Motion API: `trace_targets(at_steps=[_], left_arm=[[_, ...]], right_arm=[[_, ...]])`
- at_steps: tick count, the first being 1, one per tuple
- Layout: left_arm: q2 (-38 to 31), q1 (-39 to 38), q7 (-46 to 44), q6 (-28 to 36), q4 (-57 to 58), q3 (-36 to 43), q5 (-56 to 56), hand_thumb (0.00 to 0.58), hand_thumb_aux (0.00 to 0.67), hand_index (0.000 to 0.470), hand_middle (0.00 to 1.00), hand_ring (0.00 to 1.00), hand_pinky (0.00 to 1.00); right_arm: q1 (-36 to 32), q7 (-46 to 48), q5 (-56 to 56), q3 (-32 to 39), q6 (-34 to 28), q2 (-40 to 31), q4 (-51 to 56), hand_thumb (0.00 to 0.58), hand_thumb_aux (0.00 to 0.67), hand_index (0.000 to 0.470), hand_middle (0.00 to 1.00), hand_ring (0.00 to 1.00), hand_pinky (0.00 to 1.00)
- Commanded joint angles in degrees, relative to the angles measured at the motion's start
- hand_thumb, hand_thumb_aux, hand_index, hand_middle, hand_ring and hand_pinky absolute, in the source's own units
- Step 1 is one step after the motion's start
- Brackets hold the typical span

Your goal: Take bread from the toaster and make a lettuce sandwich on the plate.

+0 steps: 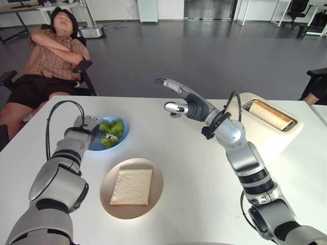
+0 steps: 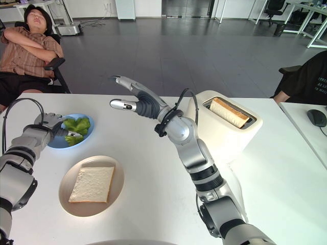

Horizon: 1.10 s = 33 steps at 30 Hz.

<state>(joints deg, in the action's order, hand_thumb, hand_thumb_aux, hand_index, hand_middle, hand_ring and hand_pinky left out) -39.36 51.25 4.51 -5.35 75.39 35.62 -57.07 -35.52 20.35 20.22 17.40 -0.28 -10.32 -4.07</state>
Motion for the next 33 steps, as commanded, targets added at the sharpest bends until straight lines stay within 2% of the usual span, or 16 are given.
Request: trace_targets(at_steps=[1,2,3,4,9,16,22,27,33], left_arm=[[1.3,-2.1,-1.7,-0.8,1.0,1.2,1.0,0.0,0.0,0.0,0.0,0.0,0.0],[1.6,-2.5,-2.1,-0.6,1.3,1.0,1.6,0.0,0.0,0.0,0.0,0.0,0.0],[1.9,-2.8,-2.6,-0.6,1.6,0.8,2.1,0.474,0.384,0.269,0.0,0.0,0.0],[2.1,-3.2,-3.4,-0.7,1.8,0.2,3.2,0.58,0.67,0.47,0.0,0.0,0.0],[1.8,-4.5,-4.0,-0.8,2.0,-0.2,5.4,0.58,0.67,0.47,0.0,0.0,0.0],[1.5,-3.5,0.3,-1.5,1.5,-0.2,6.4,0.58,0.67,0.47,0.0,0.0,0.0],[-2.7,-0.1,1.4,-4.9,-2.7,-0.7,7.0,0.58,0.67,0.47,0.0,0.0,0.0],[-8.7,-1.2,-3.9,-9.5,-18.4,-2.0,7.2,0.58,0.67,0.47,0.0,0.0,0.0],[-17.7,-15.9,-21.9,-10.5,-50.5,-9.8,16.9,0.58,0.67,0.47,0.0,0.0,0.0]], right_arm=[[0.9,-0.1,-0.2,-0.4,-0.5,-0.5,-0.3,0.0,0.0,0.0,0.0,0.0,0.0],[1.0,-0.1,-0.3,-0.4,-0.7,-0.5,-0.4,0.0,0.0,0.0,0.0,0.0,0.0],[1.2,0.1,-1.4,-0.8,-1.2,-0.1,-0.6,0.0,0.0,0.0,0.0,0.0,0.0],[1.4,0.2,-2.2,-1.2,-1.7,0.3,-0.8,0.0,0.0,0.0,0.0,0.0,0.0],[1.4,0.0,-3.1,-1.9,-1.9,0.0,-1.1,0.0,0.0,0.0,0.0,0.0,0.0],[1.7,-0.8,-2.5,-1.6,-1.5,0.0,-0.2,0.0,0.0,0.0,0.0,0.0,0.0],[1.8,-1.2,-2.4,-2.0,-1.4,-0.7,-0.2,0.0,0.0,0.0,0.0,0.0,0.0],[2.1,-1.7,-2.2,-2.6,-1.8,-1.3,-0.7,0.0,0.0,0.0,0.0,0.0,0.0],[2.8,-1.9,-2.2,-3.1,-2.5,-2.2,-1.7,0.0,0.0,0.0,0.0,0.0,0.0]])
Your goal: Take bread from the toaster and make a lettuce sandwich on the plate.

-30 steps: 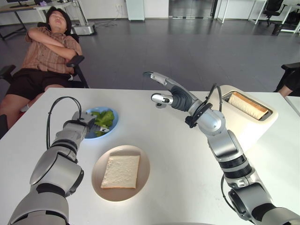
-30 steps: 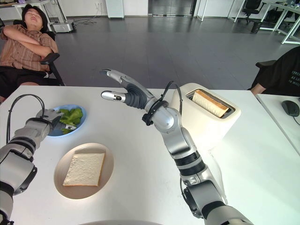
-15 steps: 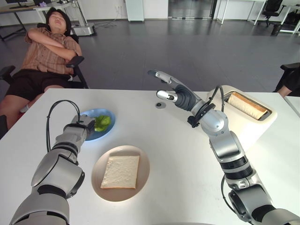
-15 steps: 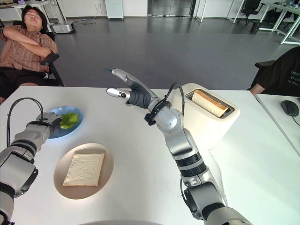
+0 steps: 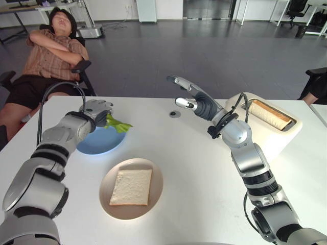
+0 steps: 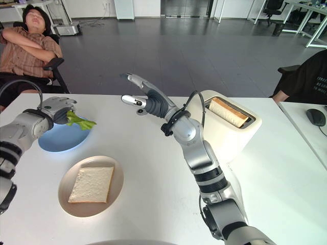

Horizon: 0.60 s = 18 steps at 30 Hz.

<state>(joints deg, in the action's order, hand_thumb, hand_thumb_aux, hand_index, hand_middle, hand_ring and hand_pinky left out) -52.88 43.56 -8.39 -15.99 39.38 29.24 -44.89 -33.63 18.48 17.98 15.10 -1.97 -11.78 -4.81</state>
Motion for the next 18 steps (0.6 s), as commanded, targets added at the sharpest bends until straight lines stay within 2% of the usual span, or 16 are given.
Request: trace_targets(at_steps=[1,4,8,13,18], left_arm=[[-5.2,-10.8,-11.4,0.5,-19.1,-4.1,5.3,0.58,0.67,0.47,0.0,0.0,0.0],[-7.6,-20.5,-19.0,3.0,-33.4,-7.8,10.0,0.58,0.67,0.47,0.0,0.0,0.0],[-10.3,-28.0,-24.5,6.0,-45.4,-12.2,9.6,0.58,0.67,0.47,0.0,0.0,0.0],[-10.6,-35.1,-29.6,8.1,-54.2,-15.3,10.5,0.58,0.67,0.47,0.0,0.0,0.0],[-10.4,-38.7,-32.3,8.9,-58.1,-17.3,9.7,0.58,0.67,0.47,0.0,0.0,0.0]], right_arm=[[1.0,-0.1,0.1,-0.9,-0.9,-0.9,-1.1,0.0,0.0,0.0,0.0,0.0,0.0],[1.0,-0.1,0.1,-0.8,-1.0,-1.0,-1.0,0.0,0.0,0.0,0.0,0.0,0.0],[1.1,-0.2,0.1,-0.9,-1.1,-1.5,-1.0,0.0,0.0,0.0,0.0,0.0,0.0],[1.1,-0.3,0.0,-0.9,-1.0,-1.9,-0.7,0.0,0.0,0.0,0.0,0.0,0.0],[0.9,-0.2,0.0,-0.7,-1.0,-2.1,-0.6,0.0,0.0,0.0,0.0,0.0,0.0]])
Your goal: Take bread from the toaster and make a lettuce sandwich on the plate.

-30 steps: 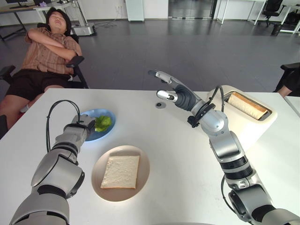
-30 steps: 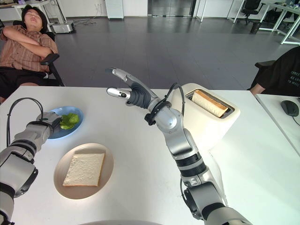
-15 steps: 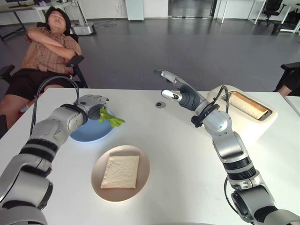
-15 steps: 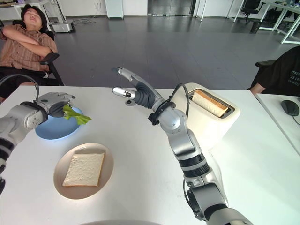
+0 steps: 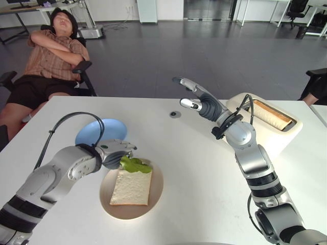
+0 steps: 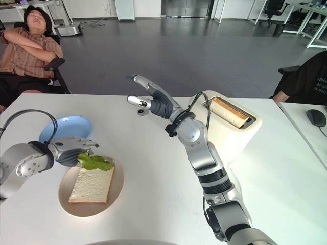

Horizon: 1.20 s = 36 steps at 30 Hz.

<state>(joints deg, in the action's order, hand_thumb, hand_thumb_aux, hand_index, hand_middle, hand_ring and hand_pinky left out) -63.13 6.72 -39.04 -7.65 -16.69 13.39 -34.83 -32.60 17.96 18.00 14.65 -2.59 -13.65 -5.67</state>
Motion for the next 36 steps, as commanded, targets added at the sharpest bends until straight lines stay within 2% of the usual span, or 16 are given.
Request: trace_targets(at_steps=[1,3,4,5,6,7,8,16,19,24,27,31,34,36], left_arm=[[-0.3,-2.6,-2.5,0.4,-2.5,-1.3,-0.7,0.58,0.67,0.47,0.0,0.0,0.0],[-1.0,-3.9,-5.0,-0.6,-2.5,0.1,-1.5,0.58,0.67,0.47,0.0,0.0,0.0],[-1.3,-4.7,-6.1,-0.9,-2.6,0.4,-1.8,0.566,0.568,0.398,0.0,0.0,0.0],[-1.6,-5.4,-7.0,-1.3,-2.9,0.5,-2.0,0.568,0.573,0.402,0.0,0.0,0.0],[-1.8,-6.0,-7.5,-1.6,-3.3,0.3,-2.2,0.538,0.489,0.343,0.0,0.0,0.0],[-1.7,-6.1,-7.8,-1.9,-3.6,0.0,-2.4,0.319,0.221,0.155,0.0,0.0,0.0],[-1.7,-6.2,-8.0,-2.2,-3.8,-0.2,-2.7,0.0,0.0,0.0,0.0,0.0,0.0],[-0.7,-5.2,-9.5,-3.7,-6.0,-3.3,-0.4,0.0,0.0,0.0,0.0,0.0,0.0],[0.6,-4.0,-10.9,-3.2,-8.3,-5.4,4.9,0.0,0.0,0.0,0.0,0.0,0.0],[4.5,3.5,-6.5,-0.6,-7.5,-11.4,9.0,0.0,0.0,0.0,0.0,0.0,0.0],[8.9,6.9,-3.2,2.1,-0.7,-15.6,15.7,0.0,0.0,0.0,0.0,0.0,0.0],[17.0,9.5,3.8,5.1,10.2,-21.5,24.8,0.0,0.0,0.0,0.0,0.0,0.0],[21.1,8.2,7.0,7.7,10.4,-24.8,29.9,0.0,0.0,0.0,0.0,0.0,0.0],[22.2,6.8,8.1,8.8,9.0,-25.2,30.6,0.0,0.0,0.0,0.0,0.0,0.0]], right_arm=[[-0.1,0.3,-0.1,-0.3,-0.4,-0.2,0.3,0.0,0.0,0.0,0.0,0.0,0.0],[-0.1,0.4,-0.1,-0.4,-0.5,-0.3,0.2,0.0,0.0,0.0,0.0,0.0,0.0],[-0.1,0.4,-0.1,-0.4,-0.5,-0.3,0.2,0.0,0.0,0.0,0.0,0.0,0.0],[-0.1,0.5,-0.1,-0.3,-0.5,-0.3,0.3,0.0,0.0,0.0,0.0,0.0,0.0],[-0.1,0.6,-0.2,-0.3,-0.5,-0.3,0.2,0.0,0.0,0.0,0.0,0.0,0.0],[-0.1,0.6,-0.2,-0.3,-0.6,-0.4,0.1,0.0,0.0,0.0,0.0,0.0,0.0],[0.0,0.7,-0.2,-0.3,-0.6,-0.4,0.1,0.0,0.0,0.0,0.0,0.0,0.0],[-0.3,0.4,0.0,-0.3,-0.8,-0.4,1.0,0.0,0.0,0.0,0.0,0.0,0.0],[-0.3,0.3,0.1,-0.4,-0.8,-0.4,1.2,0.0,0.0,0.0,0.0,0.0,0.0],[-1.4,0.1,-0.2,-2.9,-1.0,-2.4,0.5,0.0,0.0,0.0,0.0,0.0,0.0],[-2.2,-2.2,4.4,-6.8,0.4,-8.2,-1.1,0.0,0.0,0.0,0.0,0.0,0.0],[0.1,-7.7,18.4,-9.7,3.7,-22.1,0.6,0.0,0.0,0.0,0.0,0.0,0.0],[1.5,-11.3,26.8,-9.5,4.9,-29.6,5.1,0.0,0.0,0.0,0.0,0.0,0.0],[2.6,-10.4,29.4,-8.9,4.5,-32.5,7.6,0.0,0.0,0.0,0.0,0.0,0.0]])
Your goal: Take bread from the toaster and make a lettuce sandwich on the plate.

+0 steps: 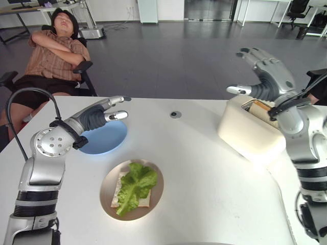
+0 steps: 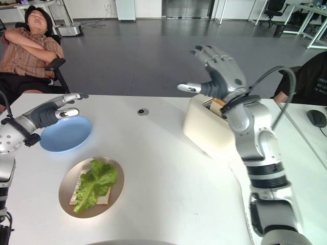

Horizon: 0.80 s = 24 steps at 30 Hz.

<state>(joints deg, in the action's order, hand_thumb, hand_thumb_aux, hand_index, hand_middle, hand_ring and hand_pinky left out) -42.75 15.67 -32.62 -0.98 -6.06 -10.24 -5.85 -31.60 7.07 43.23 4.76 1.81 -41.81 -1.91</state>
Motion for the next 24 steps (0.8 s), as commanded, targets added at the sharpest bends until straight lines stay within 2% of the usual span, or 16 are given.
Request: trace_targets(at_steps=[1,5,10,11,12,13,18,24], left_arm=[[2.0,-2.5,1.8,2.4,-2.2,-1.2,1.4,0.0,0.0,0.0,0.0,0.0,0.0],[2.3,-2.4,1.7,3.2,-3.7,0.7,1.4,0.0,0.0,0.0,0.0,0.0,0.0],[2.5,-2.9,1.7,4.2,-5.2,1.7,1.6,0.0,0.0,0.0,0.0,0.0,0.0],[2.4,-2.9,1.6,4.3,-5.2,1.7,1.7,0.0,0.0,0.0,0.0,0.0,0.0],[2.3,-2.8,1.6,4.2,-5.2,1.7,1.7,0.0,0.0,0.0,0.0,0.0,0.0],[2.3,-2.8,1.5,4.2,-5.1,1.7,1.8,0.0,0.0,0.0,0.0,0.0,0.0],[2.2,-2.8,1.6,2.9,-3.1,1.9,1.4,0.0,0.0,0.0,0.0,0.0,0.0],[2.2,-3.3,2.0,1.8,-1.8,2.0,0.9,0.0,0.0,0.0,0.0,0.0,0.0]], right_arm=[[2.4,0.7,5.0,0.7,-0.3,-5.5,4.6,0.0,0.0,0.0,0.0,0.0,0.0],[5.5,5.3,6.9,0.9,-4.1,-8.7,8.5,0.0,0.0,0.0,0.0,0.0,0.0],[8.2,11.3,5.9,1.6,-7.3,-9.2,9.5,0.0,0.0,0.0,0.0,0.0,0.0],[8.5,12.2,5.6,1.5,-7.7,-9.3,9.2,0.104,0.063,0.044,0.0,0.0,0.0],[8.8,12.9,5.4,1.5,-7.9,-9.3,9.0,0.546,0.507,0.356,0.0,0.0,0.0],[9.1,13.8,4.6,1.4,-7.8,-9.2,8.7,0.58,0.67,0.47,0.0,0.0,0.0],[8.9,14.2,1.5,0.9,-7.2,-7.8,6.2,0.58,0.67,0.47,0.0,0.0,0.0],[5.4,9.4,-1.3,-0.7,-6.0,-5.5,5.0,0.58,0.67,0.47,0.0,0.0,0.0]])
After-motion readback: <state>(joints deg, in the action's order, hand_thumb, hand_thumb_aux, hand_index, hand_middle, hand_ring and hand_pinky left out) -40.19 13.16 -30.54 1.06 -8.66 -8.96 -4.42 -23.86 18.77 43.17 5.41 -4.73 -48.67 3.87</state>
